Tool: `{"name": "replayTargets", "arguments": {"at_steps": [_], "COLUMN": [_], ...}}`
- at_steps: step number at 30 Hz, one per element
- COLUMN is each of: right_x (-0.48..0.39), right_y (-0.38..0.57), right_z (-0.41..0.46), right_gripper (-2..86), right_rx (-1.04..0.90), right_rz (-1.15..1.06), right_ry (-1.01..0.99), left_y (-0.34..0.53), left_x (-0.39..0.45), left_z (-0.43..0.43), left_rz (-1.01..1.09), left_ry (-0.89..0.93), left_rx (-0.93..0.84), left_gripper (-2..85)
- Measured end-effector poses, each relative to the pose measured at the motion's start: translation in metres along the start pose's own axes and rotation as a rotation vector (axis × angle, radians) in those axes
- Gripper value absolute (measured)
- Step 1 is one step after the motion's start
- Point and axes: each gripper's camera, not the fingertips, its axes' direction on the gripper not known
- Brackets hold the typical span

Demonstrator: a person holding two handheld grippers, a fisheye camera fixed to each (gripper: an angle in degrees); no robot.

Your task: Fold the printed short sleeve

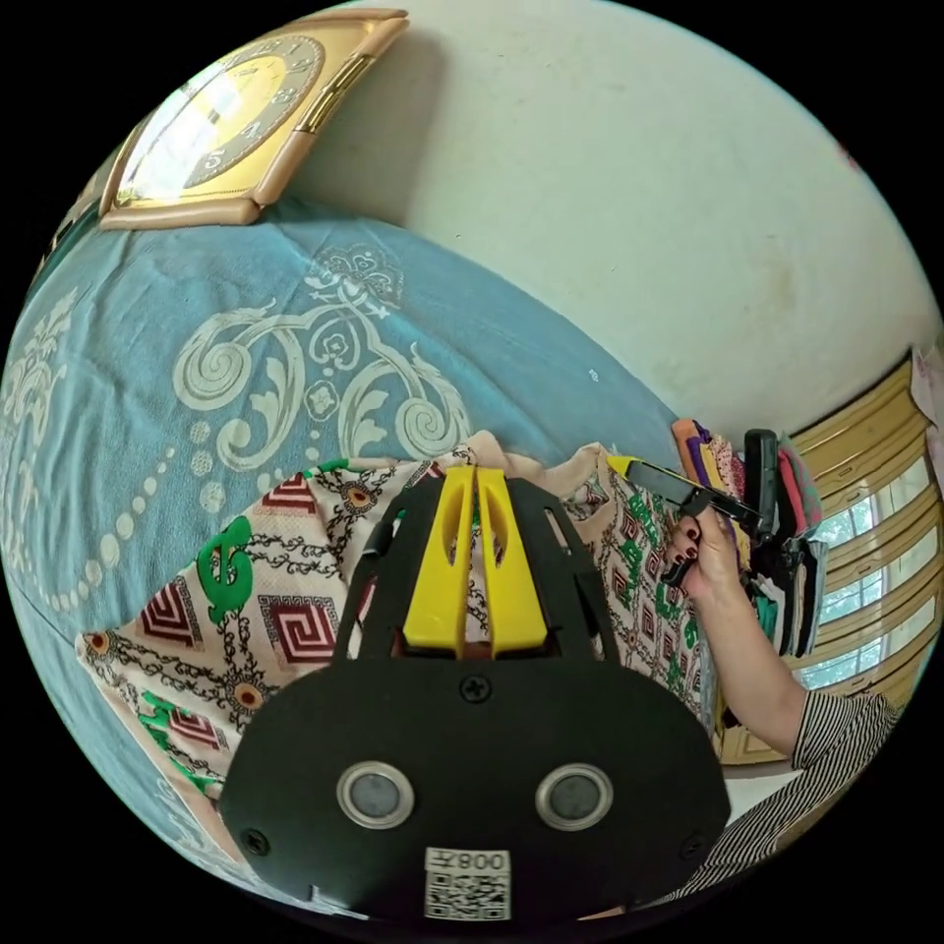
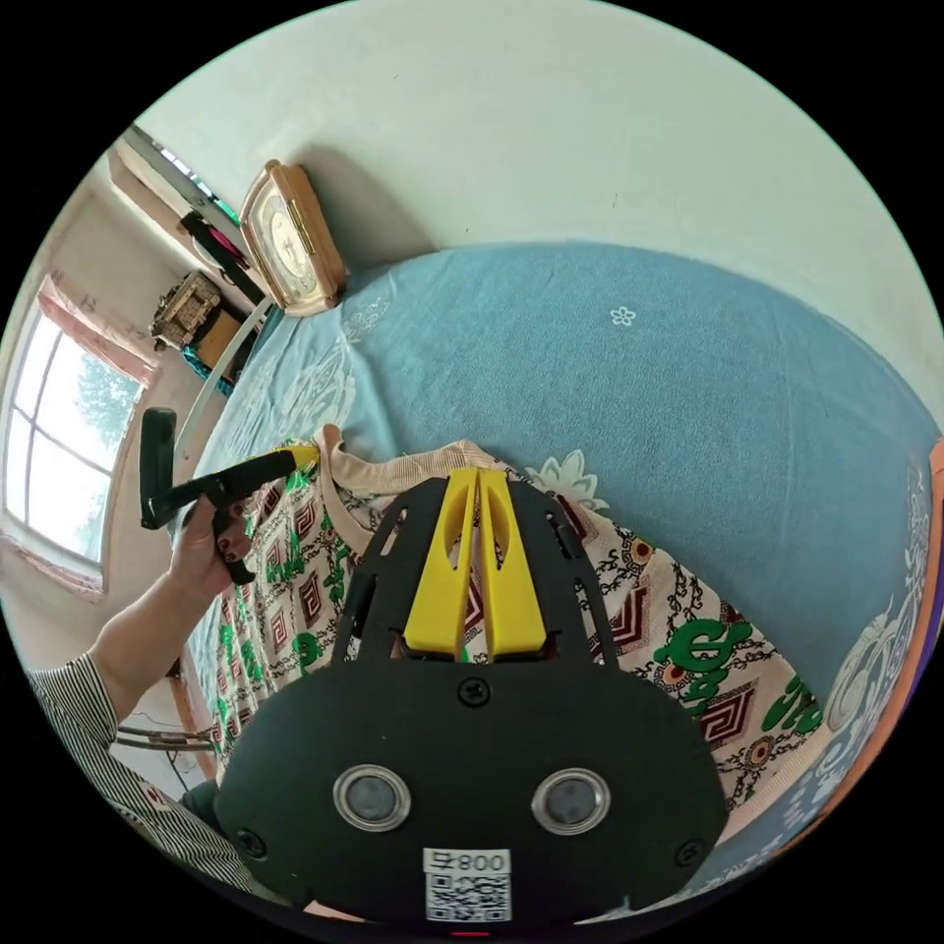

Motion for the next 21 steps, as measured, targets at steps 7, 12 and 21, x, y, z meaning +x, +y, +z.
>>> {"name": "replayTargets", "arguments": {"at_steps": [7, 12, 21], "right_x": [0.03, 0.076, 0.036], "right_y": [0.062, 0.079, 0.178], "right_z": [-0.065, -0.064, -0.12], "right_gripper": [0.0, 0.0, 0.1], "right_rx": [0.11, 0.059, 0.101], "right_rz": [0.025, 0.168, 0.087], "right_ry": [0.124, 0.032, 0.083], "left_y": [0.057, 0.079, 0.196], "left_x": [-0.031, -0.053, -0.076], "left_z": [-0.05, -0.049, -0.059], "left_rz": [-0.035, -0.129, -0.227], "left_ry": [-0.149, -0.124, -0.159], "left_rx": [0.039, 0.027, 0.035], "left_gripper": [0.2, 0.2, 0.2]}}
